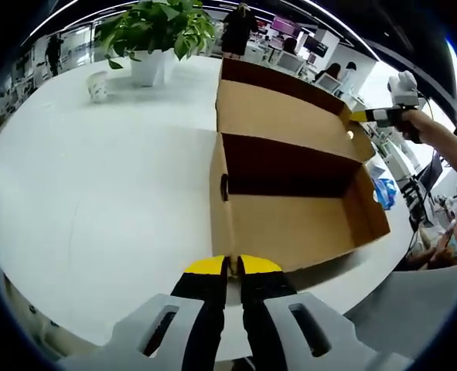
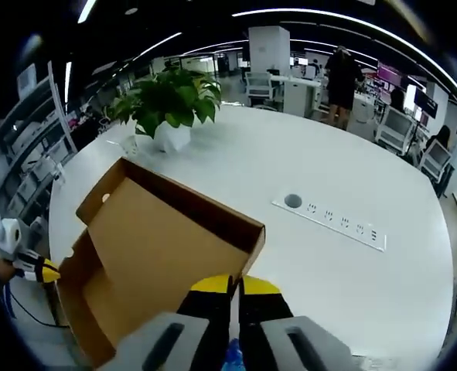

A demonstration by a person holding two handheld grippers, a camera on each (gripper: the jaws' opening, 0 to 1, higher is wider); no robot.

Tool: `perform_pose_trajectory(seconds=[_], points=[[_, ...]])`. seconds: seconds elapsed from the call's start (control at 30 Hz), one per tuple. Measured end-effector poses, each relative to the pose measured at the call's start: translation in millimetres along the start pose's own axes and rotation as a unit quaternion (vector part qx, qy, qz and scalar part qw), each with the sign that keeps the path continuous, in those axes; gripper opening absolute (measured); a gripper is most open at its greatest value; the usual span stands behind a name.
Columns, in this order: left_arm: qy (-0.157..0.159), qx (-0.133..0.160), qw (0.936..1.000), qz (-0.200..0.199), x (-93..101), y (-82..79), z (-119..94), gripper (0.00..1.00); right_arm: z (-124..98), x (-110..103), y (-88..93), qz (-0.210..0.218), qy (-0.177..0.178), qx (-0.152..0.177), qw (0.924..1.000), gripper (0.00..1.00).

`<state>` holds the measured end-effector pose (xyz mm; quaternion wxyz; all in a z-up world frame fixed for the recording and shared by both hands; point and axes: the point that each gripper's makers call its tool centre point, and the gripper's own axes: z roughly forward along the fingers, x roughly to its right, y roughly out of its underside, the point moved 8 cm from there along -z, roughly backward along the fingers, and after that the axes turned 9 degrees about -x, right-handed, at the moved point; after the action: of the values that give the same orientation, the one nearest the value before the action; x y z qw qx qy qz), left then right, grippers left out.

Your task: Operate the shoe box by opening the lid, removing the specified soft item, and placing it in the target area until the item is outside and the box remains undamaged.

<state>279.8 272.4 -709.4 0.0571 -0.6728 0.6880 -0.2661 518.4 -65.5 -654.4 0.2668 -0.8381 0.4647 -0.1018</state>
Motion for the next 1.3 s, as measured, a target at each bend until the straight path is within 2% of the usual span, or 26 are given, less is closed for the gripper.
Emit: perform_pose_trajectory(seconds=[0.4,0.9,1.3], points=[[0.0,0.001,1.0,0.0,0.5,-0.3,0,0.03,-16,-3,0.2,-0.014,-0.004,0.032,0.9994,0.0],[0.0,0.002,1.0,0.005,0.7,-0.7,-1,0.03,-43,-16,11.5,-0.03,-0.013,0.061,0.9976,0.0],[0.0,0.0,0.9999,0.013,-0.2,-1.4,0,0.03,-69,-36,31.5,-0.034,-0.024,0.083,0.9957,0.0]])
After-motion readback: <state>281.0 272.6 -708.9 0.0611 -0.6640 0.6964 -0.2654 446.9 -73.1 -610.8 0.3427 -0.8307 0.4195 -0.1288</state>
